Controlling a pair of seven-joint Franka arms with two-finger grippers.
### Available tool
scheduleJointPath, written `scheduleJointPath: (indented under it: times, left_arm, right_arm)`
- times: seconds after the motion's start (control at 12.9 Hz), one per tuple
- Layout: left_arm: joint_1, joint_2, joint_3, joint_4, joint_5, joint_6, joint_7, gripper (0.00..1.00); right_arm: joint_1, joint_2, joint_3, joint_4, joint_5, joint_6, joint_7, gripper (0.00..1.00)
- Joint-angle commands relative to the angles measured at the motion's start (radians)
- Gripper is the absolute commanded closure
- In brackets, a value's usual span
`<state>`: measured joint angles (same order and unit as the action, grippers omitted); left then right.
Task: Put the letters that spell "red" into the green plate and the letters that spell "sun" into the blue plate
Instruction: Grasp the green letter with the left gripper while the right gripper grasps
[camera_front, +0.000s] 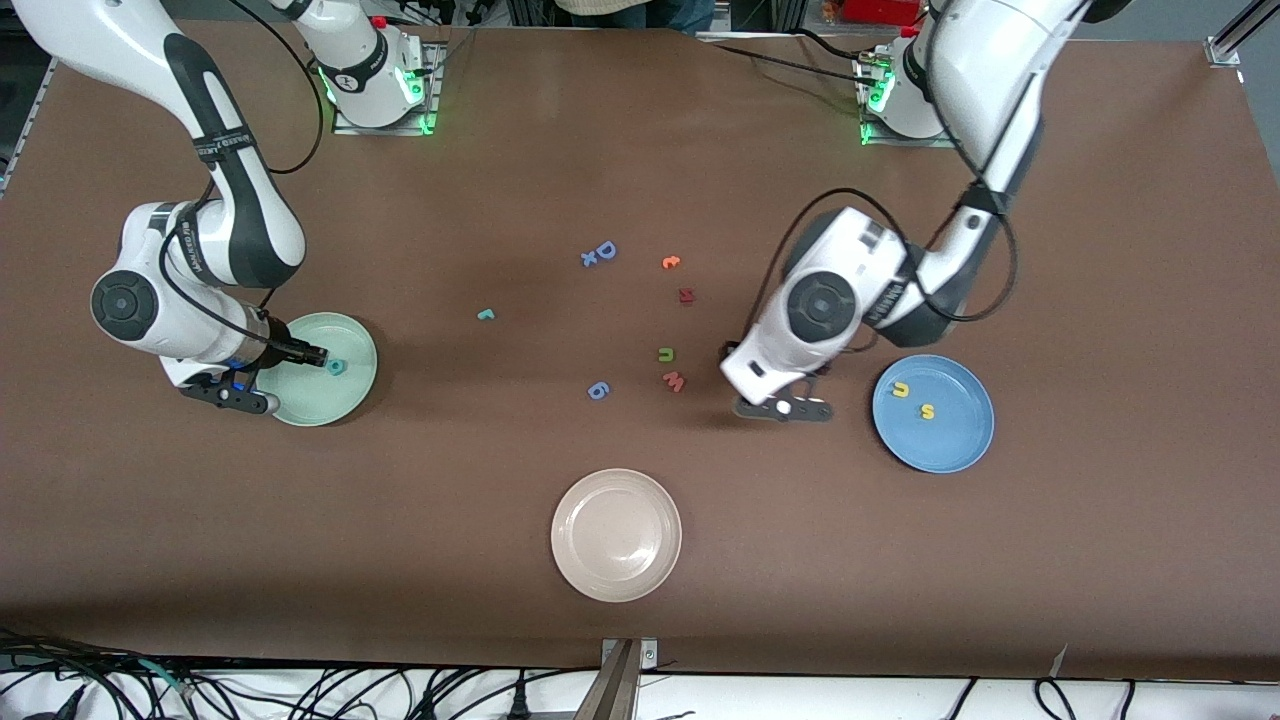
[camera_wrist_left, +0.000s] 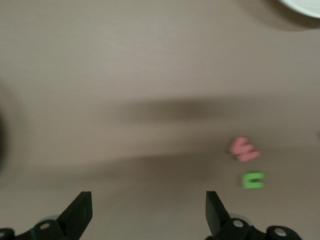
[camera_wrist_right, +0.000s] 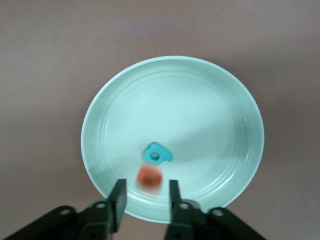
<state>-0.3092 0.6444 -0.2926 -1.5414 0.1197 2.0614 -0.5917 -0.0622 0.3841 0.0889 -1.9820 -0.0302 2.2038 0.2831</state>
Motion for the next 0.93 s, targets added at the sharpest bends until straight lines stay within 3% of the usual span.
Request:
scheduleJointPath:
  times: [0.0, 0.16, 0.47, 0.86]
  left_arm:
    - [-0.053, 0.063, 0.007, 0.035, 0.021, 0.100, -0.101, 0.00]
    - [-0.093, 0.077, 0.007, 0.032, 0.028, 0.173, -0.103, 0.00]
    - [-0.183, 0.084, 0.018, -0.006, 0.031, 0.175, -0.241, 0.01]
    - [-0.186, 0.147, 0.017, -0.002, 0.112, 0.190, -0.206, 0.03]
  right_arm:
    - [0.010, -0.027, 0.014, -0.020, -0.008, -0.003, 0.065, 0.14]
    - [0.054, -0.028, 0.014, -0.017, -0.001, 0.002, 0.172, 0.14]
    - [0.166, -0.014, 0.022, -0.017, 0.013, 0.036, 0.371, 0.14]
    - [0.289, 0.054, 0.055, -0.020, 0.027, 0.195, 0.623, 0.14]
